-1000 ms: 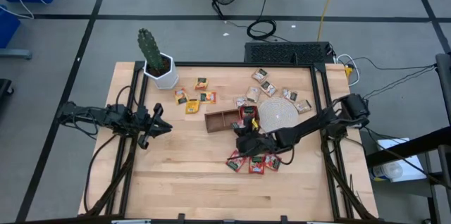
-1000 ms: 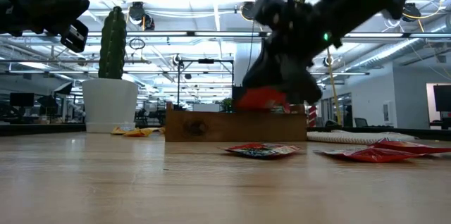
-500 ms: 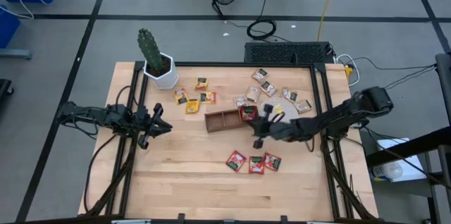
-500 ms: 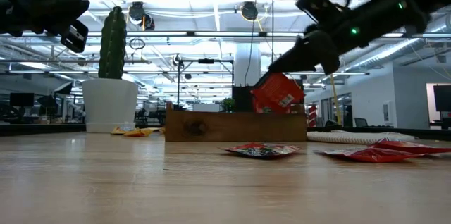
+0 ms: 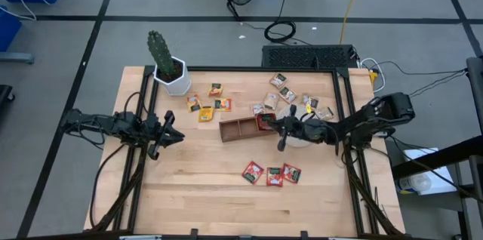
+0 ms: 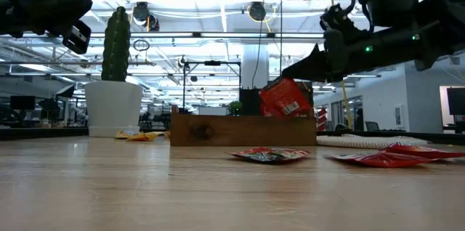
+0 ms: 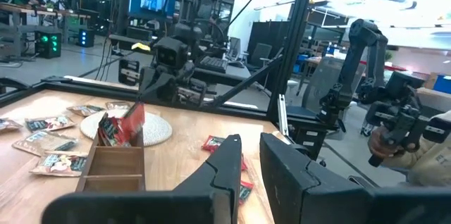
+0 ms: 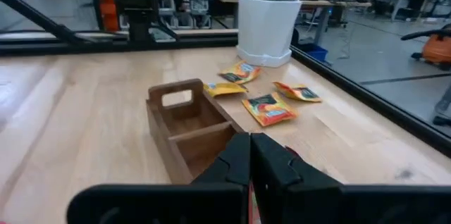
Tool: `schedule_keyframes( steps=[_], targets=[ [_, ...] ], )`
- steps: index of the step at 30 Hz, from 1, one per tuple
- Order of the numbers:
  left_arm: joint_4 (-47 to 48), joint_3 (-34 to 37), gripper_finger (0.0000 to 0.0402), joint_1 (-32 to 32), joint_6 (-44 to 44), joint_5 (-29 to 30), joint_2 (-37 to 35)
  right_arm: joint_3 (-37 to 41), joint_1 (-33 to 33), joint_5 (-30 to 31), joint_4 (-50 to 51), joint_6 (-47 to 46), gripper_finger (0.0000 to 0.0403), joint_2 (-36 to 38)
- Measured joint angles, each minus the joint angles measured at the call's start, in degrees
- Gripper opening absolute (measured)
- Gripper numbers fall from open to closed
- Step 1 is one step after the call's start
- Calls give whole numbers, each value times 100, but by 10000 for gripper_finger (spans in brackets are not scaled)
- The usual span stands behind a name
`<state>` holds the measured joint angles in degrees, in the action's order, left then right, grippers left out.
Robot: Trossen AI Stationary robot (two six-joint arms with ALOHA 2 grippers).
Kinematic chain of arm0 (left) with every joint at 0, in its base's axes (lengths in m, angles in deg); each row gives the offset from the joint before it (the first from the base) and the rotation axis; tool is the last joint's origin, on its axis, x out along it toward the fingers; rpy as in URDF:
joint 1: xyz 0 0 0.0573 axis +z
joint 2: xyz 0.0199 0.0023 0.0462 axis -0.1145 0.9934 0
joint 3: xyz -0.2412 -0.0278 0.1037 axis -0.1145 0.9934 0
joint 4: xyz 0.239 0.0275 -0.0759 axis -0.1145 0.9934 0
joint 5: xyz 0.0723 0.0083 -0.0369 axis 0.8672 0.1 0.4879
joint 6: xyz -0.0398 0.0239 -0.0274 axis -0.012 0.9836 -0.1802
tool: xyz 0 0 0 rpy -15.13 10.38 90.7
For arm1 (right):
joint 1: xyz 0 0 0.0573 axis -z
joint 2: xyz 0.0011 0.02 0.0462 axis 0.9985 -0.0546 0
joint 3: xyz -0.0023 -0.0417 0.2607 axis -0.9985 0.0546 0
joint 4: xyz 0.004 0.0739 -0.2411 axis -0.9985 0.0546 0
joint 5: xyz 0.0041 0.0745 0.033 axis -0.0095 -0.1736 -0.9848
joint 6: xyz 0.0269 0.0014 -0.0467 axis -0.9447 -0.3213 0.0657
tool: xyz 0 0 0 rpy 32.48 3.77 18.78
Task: Pick & Place Tea
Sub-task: Put the red tea bag into the right section of the wooden organizer
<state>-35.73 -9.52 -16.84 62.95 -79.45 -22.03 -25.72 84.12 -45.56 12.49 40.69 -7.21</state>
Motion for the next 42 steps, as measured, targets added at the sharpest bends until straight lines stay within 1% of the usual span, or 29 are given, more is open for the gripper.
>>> schedule_keyframes(
  steps=[7,13,19,28,32,36,42],
  targets=[
    [6,0,58,0,0,0,1,-2,180,-2,-472,-102,0,-414],
    [4,0,58,0,0,0,2,-2,419,17,-706,-385,0,-838],
    [4,0,58,0,0,0,2,-4,469,32,-1117,-419,0,-1232],
    [3,0,58,0,0,0,1,-4,456,32,-1255,8,0,-1174],
    [2,0,58,0,0,0,0,-4,456,38,-1237,-1,3,-1175],
    [4,0,58,0,0,0,2,-4,456,43,-1234,-14,27,-1177],
    [2,0,58,0,0,0,1,-4,456,53,-1281,47,101,-1177]
  ],
)
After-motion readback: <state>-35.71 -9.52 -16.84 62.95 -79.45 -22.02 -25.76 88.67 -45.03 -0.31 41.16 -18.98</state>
